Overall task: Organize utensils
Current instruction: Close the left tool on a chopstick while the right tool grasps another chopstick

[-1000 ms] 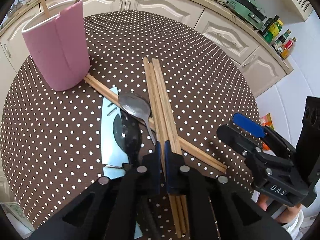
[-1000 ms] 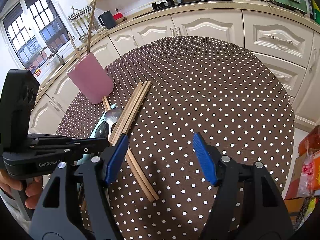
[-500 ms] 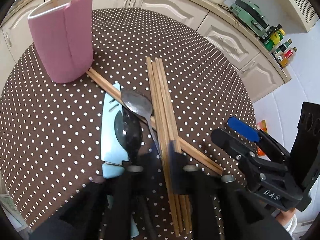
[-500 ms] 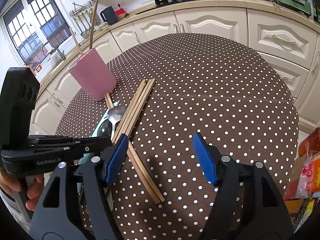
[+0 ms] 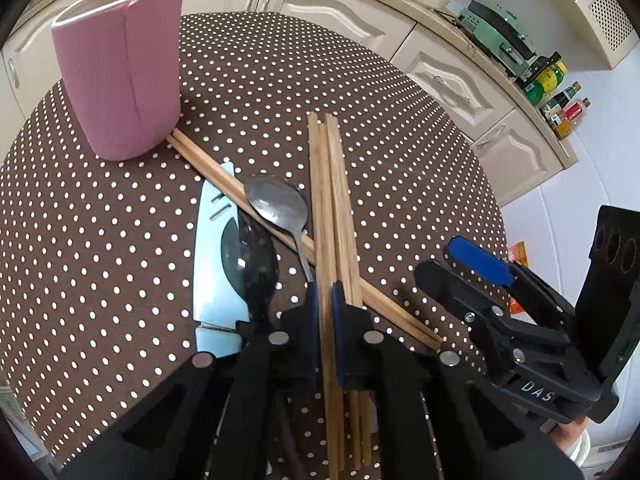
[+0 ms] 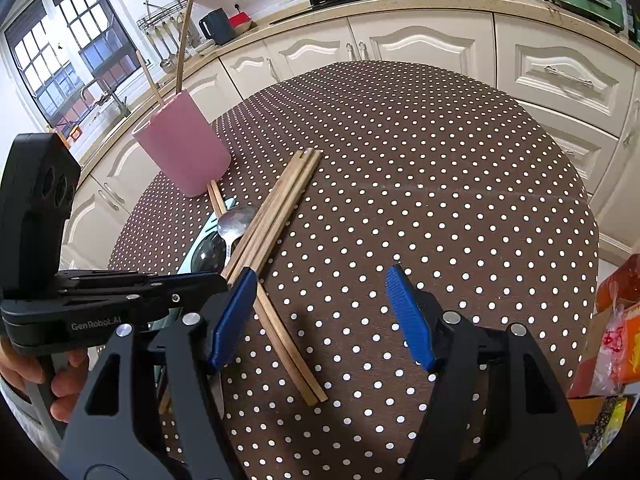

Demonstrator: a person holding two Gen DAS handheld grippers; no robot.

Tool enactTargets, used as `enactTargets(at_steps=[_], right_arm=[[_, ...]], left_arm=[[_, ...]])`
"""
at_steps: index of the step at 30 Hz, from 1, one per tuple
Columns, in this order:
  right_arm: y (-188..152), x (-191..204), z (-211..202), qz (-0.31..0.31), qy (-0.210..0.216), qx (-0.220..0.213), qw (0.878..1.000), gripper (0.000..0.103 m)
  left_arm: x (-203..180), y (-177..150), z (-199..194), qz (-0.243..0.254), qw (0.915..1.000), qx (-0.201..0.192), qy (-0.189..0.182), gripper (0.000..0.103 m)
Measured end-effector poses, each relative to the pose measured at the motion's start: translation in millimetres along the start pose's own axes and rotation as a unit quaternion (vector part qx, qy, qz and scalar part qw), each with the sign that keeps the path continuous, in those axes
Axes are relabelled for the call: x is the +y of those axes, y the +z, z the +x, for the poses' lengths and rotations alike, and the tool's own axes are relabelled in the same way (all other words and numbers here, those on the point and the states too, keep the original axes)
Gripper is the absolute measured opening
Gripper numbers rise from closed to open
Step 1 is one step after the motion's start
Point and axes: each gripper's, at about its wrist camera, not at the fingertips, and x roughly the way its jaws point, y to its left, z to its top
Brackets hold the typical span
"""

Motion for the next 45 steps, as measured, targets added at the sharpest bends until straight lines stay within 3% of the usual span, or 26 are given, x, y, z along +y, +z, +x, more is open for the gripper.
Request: enactTargets(at_steps=[8, 15, 22, 25, 32, 36, 45], right_arm=[[1, 4, 2, -0.003, -0.001, 0.01, 1.0, 0.067], [10, 13, 14, -0.014, -0.022, 0.032, 0.999, 0.067], [23, 28, 35, -0.027, -0.041, 0.055, 0.997, 0.066], [26, 32, 44, -0.032, -0.059, 0.066, 0.996, 0.061], [37, 44, 55, -0.044, -0.076, 0.084, 0.993, 0.056], [46, 45, 61, -0.047, -0.077, 0.097, 0.991, 0.049], [67, 52, 81, -0.053, -0.079, 0.13, 0.987, 0.047]], left_arm=[[-1, -10, -16, 0.004, 0.9998, -0.018, -0.006, 0.006], [1, -22, -63, 0.01, 0.9967, -0.079, -0.014, 0.006], [34, -47, -111, -0.018, 0.9905, -0.135, 0.023, 0.006], [53, -53, -118, -0.033, 0.9879, -0.144, 0.05, 0.006], [101, -66, -116, -0.082, 0.9854, -0.135, 0.063, 0.007], [107, -71, -108, -0.089, 0.9862, -0.123, 0.067, 0.006], [125, -65, -86, -0.118, 0.9865, -0.083, 0.078, 0.006]])
